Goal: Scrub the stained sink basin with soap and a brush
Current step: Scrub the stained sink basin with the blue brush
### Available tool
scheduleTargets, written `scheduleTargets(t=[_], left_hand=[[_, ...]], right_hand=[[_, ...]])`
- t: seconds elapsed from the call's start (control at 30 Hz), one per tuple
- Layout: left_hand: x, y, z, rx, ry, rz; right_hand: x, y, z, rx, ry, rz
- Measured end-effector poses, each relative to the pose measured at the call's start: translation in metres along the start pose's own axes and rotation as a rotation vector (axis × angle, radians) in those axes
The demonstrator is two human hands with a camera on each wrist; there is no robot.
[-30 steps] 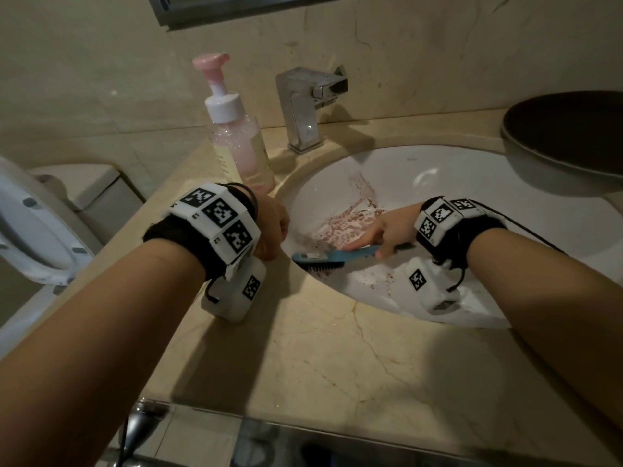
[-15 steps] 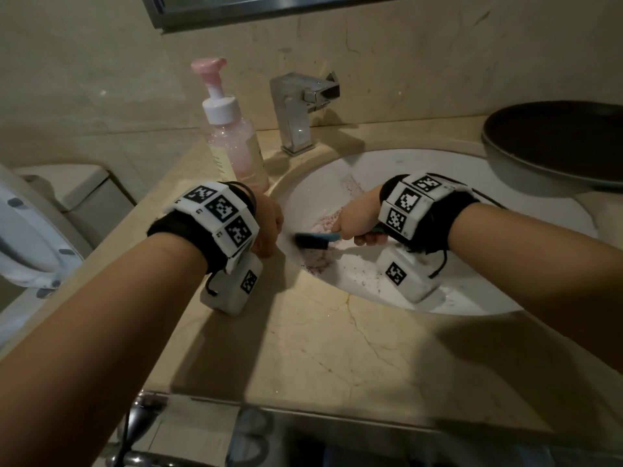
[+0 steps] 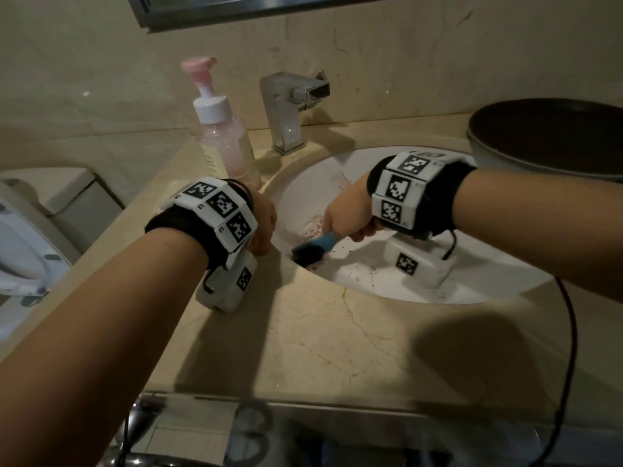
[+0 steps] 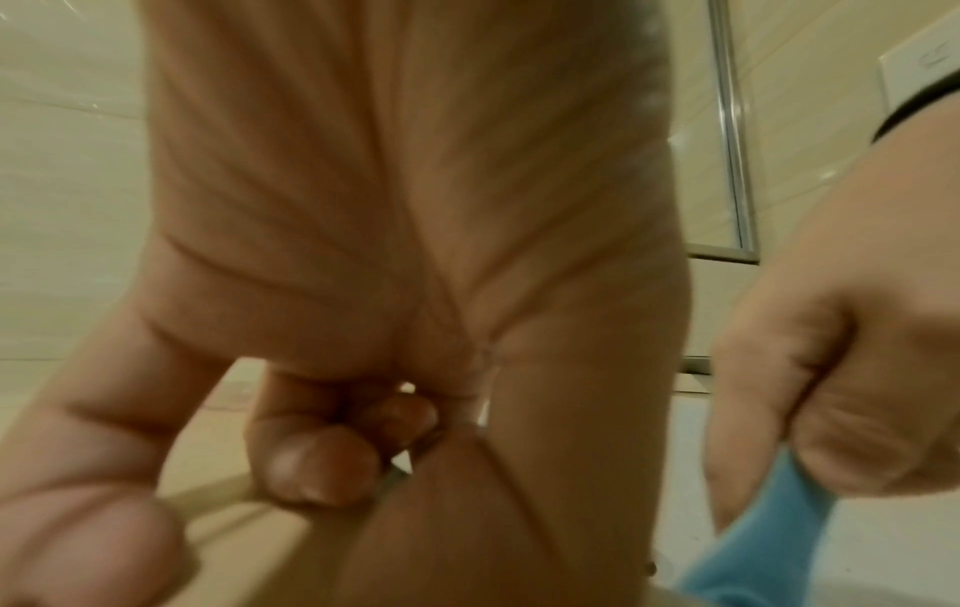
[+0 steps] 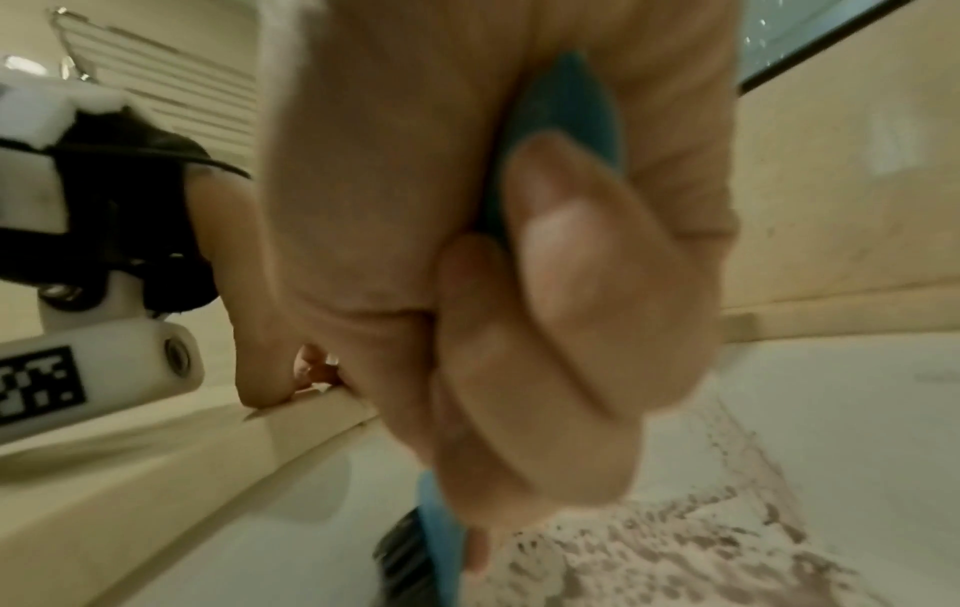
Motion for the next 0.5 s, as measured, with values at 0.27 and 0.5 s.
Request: scheduleTargets(t=[0.27,0.5], left_hand=[[0.001,-0.002,-0.003,-0.003,-0.011,0.032],[-0.002,-0.002,0.000,0.024,-0.029,0.011]], right_hand=[[-0.007,-0.010,0.017,-0.118,-0.102,0.023],[-0.012,-0.022,0.003,-0.094,-0.118,0.077]])
Point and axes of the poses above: each hand's wrist, its own x-axis towards the middle knuckle, its own y-axis out of the palm, z = x × y, the point moved 9 cm from there along x, towards the middle knuckle, and after that the axes turned 15 degrees about -y, right-handed, at the moved point
